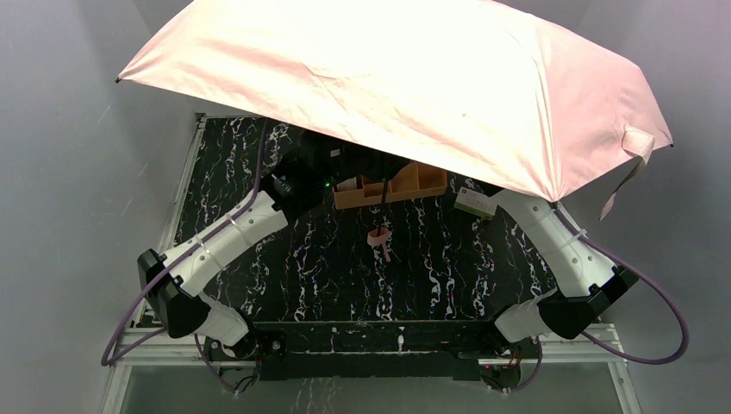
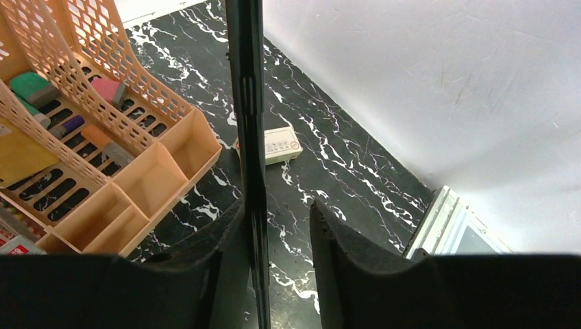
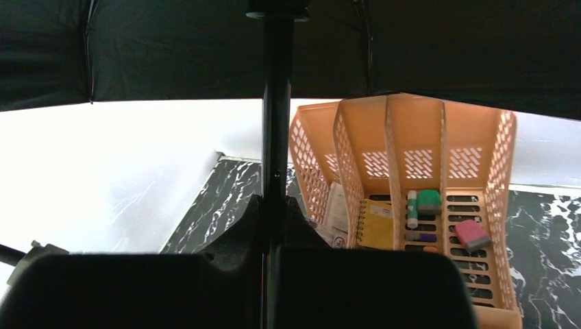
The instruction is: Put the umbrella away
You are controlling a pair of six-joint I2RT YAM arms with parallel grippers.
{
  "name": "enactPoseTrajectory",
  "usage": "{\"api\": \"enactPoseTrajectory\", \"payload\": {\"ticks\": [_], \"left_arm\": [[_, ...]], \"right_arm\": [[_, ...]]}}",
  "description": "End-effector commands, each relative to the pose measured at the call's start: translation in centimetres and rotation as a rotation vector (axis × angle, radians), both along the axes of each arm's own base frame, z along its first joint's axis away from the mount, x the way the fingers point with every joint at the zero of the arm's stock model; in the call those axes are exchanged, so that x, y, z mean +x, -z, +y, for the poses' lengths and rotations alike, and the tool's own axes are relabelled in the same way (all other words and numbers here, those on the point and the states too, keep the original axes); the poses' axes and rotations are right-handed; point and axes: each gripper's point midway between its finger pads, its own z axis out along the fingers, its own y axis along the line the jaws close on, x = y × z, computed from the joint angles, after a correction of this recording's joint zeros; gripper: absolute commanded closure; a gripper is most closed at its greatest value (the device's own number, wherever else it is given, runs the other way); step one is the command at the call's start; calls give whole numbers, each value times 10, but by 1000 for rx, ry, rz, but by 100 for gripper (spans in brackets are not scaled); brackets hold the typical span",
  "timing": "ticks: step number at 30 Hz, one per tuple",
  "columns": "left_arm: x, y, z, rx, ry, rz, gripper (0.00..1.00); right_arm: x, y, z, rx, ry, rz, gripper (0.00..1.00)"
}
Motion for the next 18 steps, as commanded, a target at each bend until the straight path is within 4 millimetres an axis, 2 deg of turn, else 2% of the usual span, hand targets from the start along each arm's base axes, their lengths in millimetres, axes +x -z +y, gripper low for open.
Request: {"api": "enactPoseTrajectory", "payload": {"ticks": [1, 6, 10, 18], "left_arm": [[-18, -41, 13, -103, 18, -68, 64], [-33, -53, 18, -141, 67, -92, 55], [-44, -67, 17, -181, 117, -127, 54], [-38, -58, 12, -165, 114, -113, 56]], "right_arm": [[-27, -70, -3, 160, -83, -182, 100], [-38, -74, -1, 145, -203, -220, 100], [-45, -78, -6, 169, -280, -231, 100], [-41, -68, -10, 257, -308, -145, 100]]}}
